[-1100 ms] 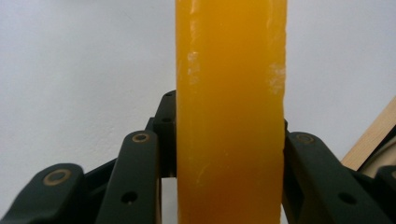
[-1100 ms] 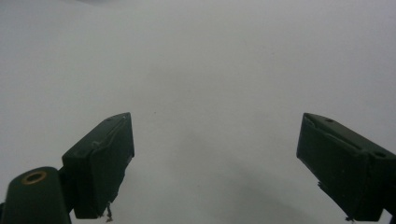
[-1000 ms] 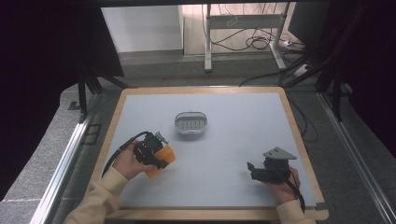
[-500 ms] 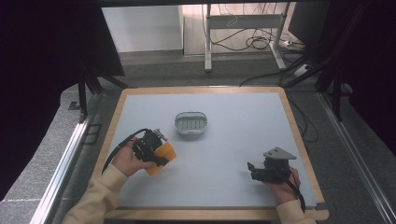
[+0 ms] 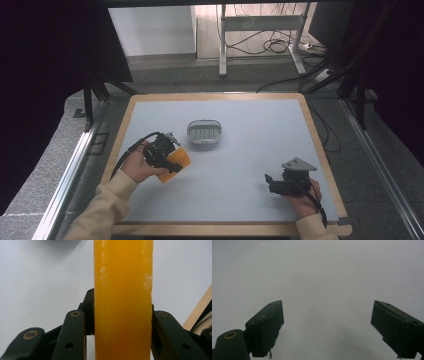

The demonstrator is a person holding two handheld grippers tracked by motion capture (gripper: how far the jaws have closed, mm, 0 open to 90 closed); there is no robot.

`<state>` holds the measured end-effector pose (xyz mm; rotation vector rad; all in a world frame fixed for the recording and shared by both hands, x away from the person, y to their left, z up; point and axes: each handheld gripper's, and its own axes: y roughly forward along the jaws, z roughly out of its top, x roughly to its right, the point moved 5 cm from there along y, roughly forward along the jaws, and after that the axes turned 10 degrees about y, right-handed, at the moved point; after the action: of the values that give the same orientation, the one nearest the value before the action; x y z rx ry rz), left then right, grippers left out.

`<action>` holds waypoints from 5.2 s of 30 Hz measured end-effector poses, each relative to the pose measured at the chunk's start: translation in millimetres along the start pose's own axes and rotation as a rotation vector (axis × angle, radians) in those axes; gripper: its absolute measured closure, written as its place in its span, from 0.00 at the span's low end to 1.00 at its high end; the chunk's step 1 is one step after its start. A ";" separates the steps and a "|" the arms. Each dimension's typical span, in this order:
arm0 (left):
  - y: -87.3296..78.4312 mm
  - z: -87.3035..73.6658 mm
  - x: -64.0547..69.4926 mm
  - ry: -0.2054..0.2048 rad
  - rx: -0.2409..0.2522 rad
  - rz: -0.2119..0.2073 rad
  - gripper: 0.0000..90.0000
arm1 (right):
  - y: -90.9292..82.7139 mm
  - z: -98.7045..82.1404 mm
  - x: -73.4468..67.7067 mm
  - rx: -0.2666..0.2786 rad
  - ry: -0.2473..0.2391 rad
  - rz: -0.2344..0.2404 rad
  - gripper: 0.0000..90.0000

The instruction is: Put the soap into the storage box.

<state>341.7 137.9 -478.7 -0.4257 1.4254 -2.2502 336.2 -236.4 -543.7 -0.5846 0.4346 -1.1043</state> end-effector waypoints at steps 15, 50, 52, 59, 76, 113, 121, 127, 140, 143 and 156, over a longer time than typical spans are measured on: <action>-4.6 11.9 -4.8 0.050 0.008 0.004 0.69 | 1.4 -0.3 -1.5 -0.004 -0.002 0.003 0.13; 5.4 37.1 -29.0 0.126 -0.004 0.024 0.69 | -2.0 2.2 1.6 0.012 -0.005 0.011 0.15; 4.5 39.2 -30.0 0.130 -0.002 0.026 0.69 | -2.2 2.2 1.6 0.011 -0.006 0.010 0.15; 6.1 42.0 -31.6 0.138 0.012 0.023 0.69 | -2.3 2.4 3.7 0.012 -0.003 0.008 0.15; 4.2 49.4 -37.5 0.168 0.001 0.032 0.69 | -2.2 2.6 4.5 0.011 0.000 0.013 0.15; 12.5 85.9 -43.0 0.241 -0.017 0.033 0.69 | -2.9 3.2 7.5 0.014 0.018 0.012 0.15; 12.7 94.2 -48.4 0.262 -0.026 0.049 0.69 | -3.1 3.7 8.5 0.022 0.015 0.008 0.16; 11.6 98.4 -49.5 0.270 -0.020 0.046 0.69 | -2.5 2.9 8.4 0.015 0.019 0.013 0.16; 12.1 112.6 -51.4 0.309 -0.011 0.066 0.69 | -1.4 2.1 9.3 0.007 0.018 0.011 0.16; 12.2 114.4 -51.9 0.318 -0.015 0.064 0.69 | -1.5 2.2 9.1 0.006 0.016 0.011 0.16; 19.8 130.5 -62.1 0.354 -0.044 0.059 0.69 | -0.7 1.8 9.7 0.005 0.010 0.007 0.16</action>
<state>461.2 62.1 -443.1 0.0064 1.6358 -2.3307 340.6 -245.2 -542.3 -0.5732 0.4424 -1.1015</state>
